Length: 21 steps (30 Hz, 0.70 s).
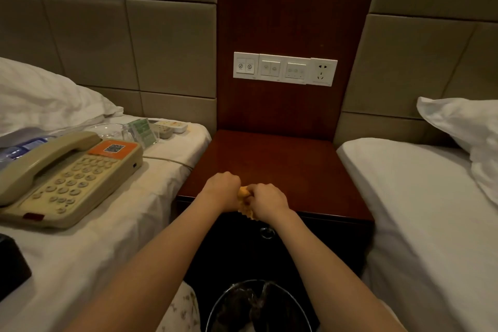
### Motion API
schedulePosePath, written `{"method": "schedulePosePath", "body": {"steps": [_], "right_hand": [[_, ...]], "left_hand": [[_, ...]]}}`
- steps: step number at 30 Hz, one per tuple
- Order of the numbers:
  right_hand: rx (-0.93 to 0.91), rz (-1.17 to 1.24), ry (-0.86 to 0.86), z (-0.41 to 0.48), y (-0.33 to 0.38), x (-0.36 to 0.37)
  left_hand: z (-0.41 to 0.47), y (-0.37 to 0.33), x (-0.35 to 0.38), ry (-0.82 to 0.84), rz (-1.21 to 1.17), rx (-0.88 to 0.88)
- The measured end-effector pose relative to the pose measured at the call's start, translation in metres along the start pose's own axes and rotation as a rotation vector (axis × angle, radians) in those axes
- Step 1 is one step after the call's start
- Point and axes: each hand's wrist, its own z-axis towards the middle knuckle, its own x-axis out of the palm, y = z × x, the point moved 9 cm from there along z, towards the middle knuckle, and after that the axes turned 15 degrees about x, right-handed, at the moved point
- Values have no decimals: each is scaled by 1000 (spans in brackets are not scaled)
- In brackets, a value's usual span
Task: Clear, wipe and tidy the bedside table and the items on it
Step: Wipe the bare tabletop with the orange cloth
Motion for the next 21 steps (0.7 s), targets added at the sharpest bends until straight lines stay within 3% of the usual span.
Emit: {"method": "schedulePosePath", "body": {"steps": [5,9,12,14,18,21], "right_hand": [[-7,-4,11,-19,-11,-2],[-41,-163,85,-30,-20,-7],[-72,-224,164,-34,-25,-22],[-65,-224,108,-35,-26,-41],[-23,-200,-229,-28,-20,-75],[38,-213,-234,-12,-22,-58]], "left_hand": [[-11,-32,6,96,24,52],[-15,-56,17,183,-83,135],[-14,-61,1,138,-74,177],[-9,-62,-17,62,-7,185],[5,-50,-48,-99,147,134],[19,-41,-37,-37,186,124]]}}
